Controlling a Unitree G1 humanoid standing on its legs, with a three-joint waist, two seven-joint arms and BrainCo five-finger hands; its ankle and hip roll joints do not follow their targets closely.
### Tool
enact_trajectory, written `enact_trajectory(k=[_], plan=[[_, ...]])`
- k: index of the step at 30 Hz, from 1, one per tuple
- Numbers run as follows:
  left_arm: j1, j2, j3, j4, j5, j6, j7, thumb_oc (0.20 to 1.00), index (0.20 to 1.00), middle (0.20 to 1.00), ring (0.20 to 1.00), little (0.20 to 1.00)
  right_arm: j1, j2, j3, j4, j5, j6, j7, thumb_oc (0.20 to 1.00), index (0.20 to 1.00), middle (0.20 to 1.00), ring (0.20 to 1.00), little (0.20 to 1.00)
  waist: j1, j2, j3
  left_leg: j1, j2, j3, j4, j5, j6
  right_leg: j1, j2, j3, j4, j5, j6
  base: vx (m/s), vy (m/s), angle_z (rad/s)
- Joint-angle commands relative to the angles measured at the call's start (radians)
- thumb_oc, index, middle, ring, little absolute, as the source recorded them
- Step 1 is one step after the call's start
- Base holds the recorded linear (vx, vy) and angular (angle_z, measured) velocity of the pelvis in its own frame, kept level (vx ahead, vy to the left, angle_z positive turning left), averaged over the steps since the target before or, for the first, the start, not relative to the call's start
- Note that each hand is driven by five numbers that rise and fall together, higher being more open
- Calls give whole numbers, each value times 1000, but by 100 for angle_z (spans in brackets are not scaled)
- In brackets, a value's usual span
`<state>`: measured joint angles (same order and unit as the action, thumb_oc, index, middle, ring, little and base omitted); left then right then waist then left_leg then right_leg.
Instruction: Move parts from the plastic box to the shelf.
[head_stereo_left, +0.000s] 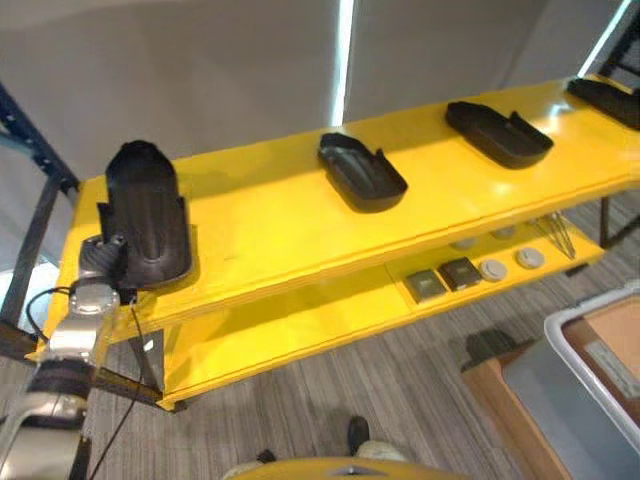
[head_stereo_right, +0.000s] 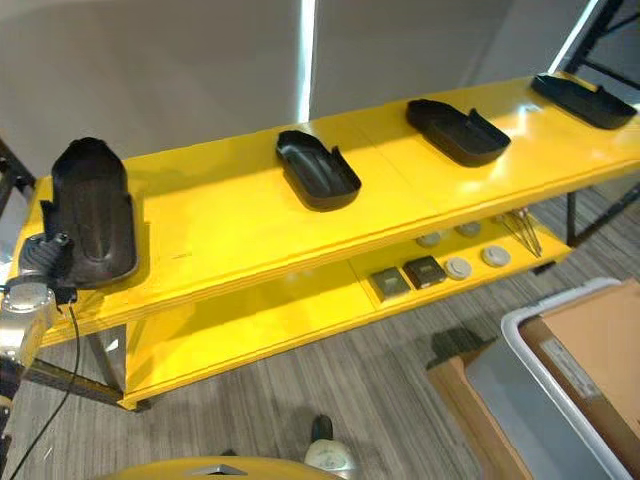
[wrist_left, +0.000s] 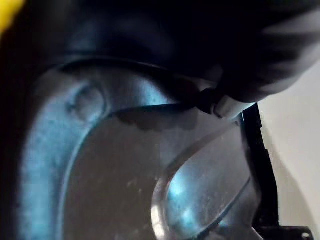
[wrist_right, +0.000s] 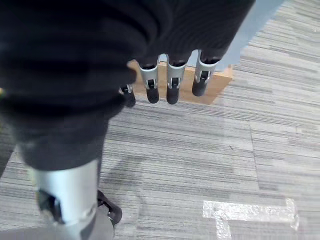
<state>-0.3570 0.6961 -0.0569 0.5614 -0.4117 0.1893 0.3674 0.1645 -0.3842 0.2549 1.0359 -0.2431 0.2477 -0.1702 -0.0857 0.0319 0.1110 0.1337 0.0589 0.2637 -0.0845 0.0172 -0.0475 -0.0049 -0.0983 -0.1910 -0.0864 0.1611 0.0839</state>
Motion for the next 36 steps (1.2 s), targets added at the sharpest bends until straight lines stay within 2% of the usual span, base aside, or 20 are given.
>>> enact_trajectory(k=[1, 7, 9, 15, 22, 23, 24, 25, 36], plan=[[-154, 47, -5, 57, -26, -48, 40, 200, 200, 200, 200, 200, -14, -52, 36, 22, -45, -6, 6, 1000, 1000, 1000, 1000, 1000, -14, 3, 8, -46, 43, 33, 43, -50, 17, 1, -52, 37, 83, -137, 89, 18, 11, -20], [-205, -7, 1, 176, -113, -18, 105, 200, 200, 200, 200, 200, -18, -47, 42, 39, -43, -20, 0, 1000, 1000, 1000, 1000, 1000, -34, 2, 8, -54, 42, 42, 44, -54, 17, -7, -48, 51, 78, -137, 89, -6, -10, -9], [-227, -56, 4, 245, -140, 2, 114, 200, 200, 200, 200, 200, -29, -33, 56, 54, -33, -27, -12, 1000, 1000, 1000, 1000, 1000, -46, -3, 9, -60, 44, 52, 53, -59, 17, -12, -46, 58, 73, -138, 87, -15, -37, -11], [-215, -121, -6, 308, -81, 5, 151, 200, 200, 200, 200, 200, -40, -24, 70, 60, -23, -35, -15, 1000, 1000, 1000, 1000, 1000, -54, -11, 15, -68, 50, 61, 58, -57, 12, -16, -42, 66, 64, -137, 83, -17, -15, -4], [-222, -109, -28, 378, -1, -9, 148, 200, 200, 200, 200, 200, -41, -31, 79, 69, -11, -39, -19, 1000, 1000, 1000, 1000, 1000, -63, -16, 19, -65, 55, 70, 54, -52, 8, -9, -39, 71, 50, -135, 79, 0, -2, 0], [-224, -105, -34, 378, 10, -5, 146, 241, 241, 241, 241, 241, -45, -34, 79, 71, -10, -40, -17, 1000, 1000, 1000, 1000, 1000, -62, -16, 21, -65, 55, 70, 54, -52, 7, -8, -38, 72, 48, -135, 79, 0, 0, 0], [-226, -101, -39, 378, 13, 0, 143, 818, 818, 818, 818, 818, -45, -36, 79, 70, -10, -38, -16, 1000, 1000, 1000, 1000, 1000, -62, -15, 22, -65, 55, 70, 52, -51, 7, -7, -38, 71, 47, -134, 79, 0, 0, 0], [-227, -98, -41, 379, 16, 3, 138, 1000, 1000, 1000, 1000, 1000, -44, -37, 79, 69, -10, -39, -16, 1000, 1000, 1000, 1000, 1000, -62, -15, 23, -64, 56, 70, 52, -50, 6, -6, -38, 71, 45, -134, 79, 0, 0, 0], [-258, -17, -60, 348, 91, -24, 135, 1000, 1000, 1000, 1000, 1000, -51, -48, 73, 79, -14, -43, -1, 1000, 1000, 1000, 1000, 1000, -52, -6, 17, -45, 53, 69, 36, -45, 0, 24, -41, 61, 22, -131, 80, 0, 0, 0]])
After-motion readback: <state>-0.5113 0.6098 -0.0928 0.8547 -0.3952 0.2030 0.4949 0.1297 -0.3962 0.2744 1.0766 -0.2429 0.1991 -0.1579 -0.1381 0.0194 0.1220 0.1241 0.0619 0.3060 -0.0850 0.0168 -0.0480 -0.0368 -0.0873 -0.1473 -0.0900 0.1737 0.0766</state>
